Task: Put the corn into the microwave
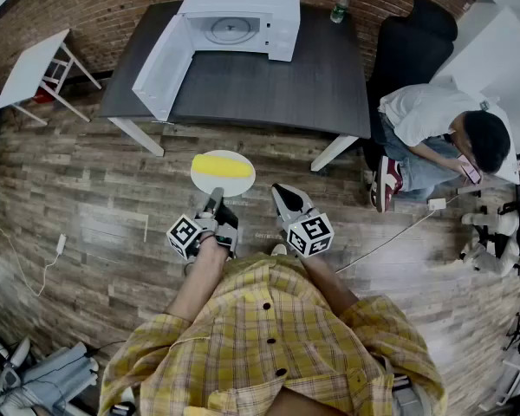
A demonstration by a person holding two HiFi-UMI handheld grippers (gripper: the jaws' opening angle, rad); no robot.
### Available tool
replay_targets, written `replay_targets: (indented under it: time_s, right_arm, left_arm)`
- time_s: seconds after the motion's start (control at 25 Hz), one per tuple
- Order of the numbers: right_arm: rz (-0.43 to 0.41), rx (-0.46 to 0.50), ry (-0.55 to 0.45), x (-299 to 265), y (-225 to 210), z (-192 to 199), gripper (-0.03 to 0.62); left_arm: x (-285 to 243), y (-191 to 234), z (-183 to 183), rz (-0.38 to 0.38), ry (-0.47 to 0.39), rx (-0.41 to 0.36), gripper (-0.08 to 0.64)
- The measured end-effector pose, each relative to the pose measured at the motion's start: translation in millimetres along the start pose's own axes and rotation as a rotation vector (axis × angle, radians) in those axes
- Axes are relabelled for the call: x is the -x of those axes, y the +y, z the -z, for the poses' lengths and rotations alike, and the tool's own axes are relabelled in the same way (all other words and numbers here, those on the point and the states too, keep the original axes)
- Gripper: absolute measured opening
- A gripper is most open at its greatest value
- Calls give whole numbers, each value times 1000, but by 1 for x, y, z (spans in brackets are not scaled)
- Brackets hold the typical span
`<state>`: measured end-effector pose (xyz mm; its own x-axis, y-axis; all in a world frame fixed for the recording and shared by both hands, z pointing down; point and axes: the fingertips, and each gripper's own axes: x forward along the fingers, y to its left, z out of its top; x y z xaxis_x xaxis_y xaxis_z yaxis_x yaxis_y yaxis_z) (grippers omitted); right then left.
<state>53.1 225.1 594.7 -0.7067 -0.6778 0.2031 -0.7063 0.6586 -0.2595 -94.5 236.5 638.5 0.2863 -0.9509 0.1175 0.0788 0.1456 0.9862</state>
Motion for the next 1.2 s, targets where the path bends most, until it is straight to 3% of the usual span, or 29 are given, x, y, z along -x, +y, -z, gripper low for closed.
replay_targets:
  time_s: [0.68, 1.2]
  right_arm:
    - [-76, 6, -2, 13, 1, 0, 3]
    - [-69, 59, -70, 49, -32, -15, 3]
  left_arm:
    - [11, 7, 18, -24, -35, -35, 21]
    - [5, 1, 75, 56, -116, 13, 21]
